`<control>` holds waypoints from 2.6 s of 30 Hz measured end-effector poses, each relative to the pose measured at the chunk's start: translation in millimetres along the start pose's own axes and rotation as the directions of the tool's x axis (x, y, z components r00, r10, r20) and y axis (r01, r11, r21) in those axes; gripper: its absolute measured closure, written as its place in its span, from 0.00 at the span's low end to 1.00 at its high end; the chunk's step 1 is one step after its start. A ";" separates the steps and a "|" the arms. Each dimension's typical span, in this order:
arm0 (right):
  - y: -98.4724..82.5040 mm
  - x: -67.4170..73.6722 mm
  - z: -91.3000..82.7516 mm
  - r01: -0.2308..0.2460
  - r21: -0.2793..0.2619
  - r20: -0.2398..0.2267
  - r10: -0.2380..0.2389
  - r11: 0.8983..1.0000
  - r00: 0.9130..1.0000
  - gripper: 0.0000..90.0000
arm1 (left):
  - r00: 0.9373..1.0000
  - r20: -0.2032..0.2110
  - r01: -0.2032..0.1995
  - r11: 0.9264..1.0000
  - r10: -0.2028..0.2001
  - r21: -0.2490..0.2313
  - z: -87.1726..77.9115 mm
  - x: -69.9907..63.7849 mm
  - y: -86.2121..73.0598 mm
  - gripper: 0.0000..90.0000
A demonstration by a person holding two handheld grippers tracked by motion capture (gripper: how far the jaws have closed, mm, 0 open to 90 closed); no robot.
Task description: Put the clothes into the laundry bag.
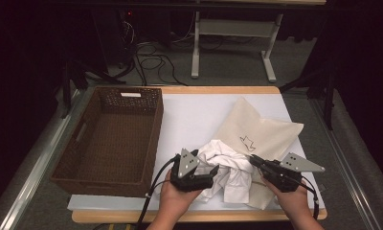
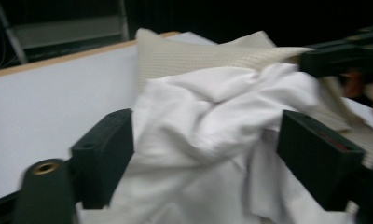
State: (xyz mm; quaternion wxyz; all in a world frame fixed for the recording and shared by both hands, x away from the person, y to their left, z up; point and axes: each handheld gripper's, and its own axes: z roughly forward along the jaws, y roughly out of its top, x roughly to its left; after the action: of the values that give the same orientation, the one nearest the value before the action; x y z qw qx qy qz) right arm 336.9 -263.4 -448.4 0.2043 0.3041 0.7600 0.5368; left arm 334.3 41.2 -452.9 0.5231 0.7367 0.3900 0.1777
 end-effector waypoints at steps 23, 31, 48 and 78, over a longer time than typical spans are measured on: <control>0.1 1.2 5.7 -0.013 0.003 0.013 0.013 1.000 1.000 0.99 | 0.972 0.206 -0.127 0.989 0.110 0.074 51.8 -51.4 -12.4 0.97; 1.4 4.1 3.6 -0.001 -0.005 -0.015 0.001 1.000 1.000 0.99 | 0.990 0.130 -0.066 0.991 0.050 0.117 82.3 -40.4 -13.7 0.96; -0.6 2.4 -0.7 0.004 -0.007 0.000 -0.004 1.000 1.000 0.99 | 0.986 0.140 -0.090 0.996 0.092 -0.020 19.9 -40.3 -4.7 0.54; -2.8 3.1 -1.5 0.016 0.006 0.003 -0.016 1.000 1.000 0.99 | 0.994 0.097 -0.059 0.995 0.050 0.085 -4.4 -14.6 -43.0 0.94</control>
State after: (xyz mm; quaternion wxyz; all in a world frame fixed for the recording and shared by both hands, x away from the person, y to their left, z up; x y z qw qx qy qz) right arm 333.0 -262.9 -450.5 0.2090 0.2997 0.7636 0.5324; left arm 305.3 39.3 -488.1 0.5031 0.7768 0.3520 0.1397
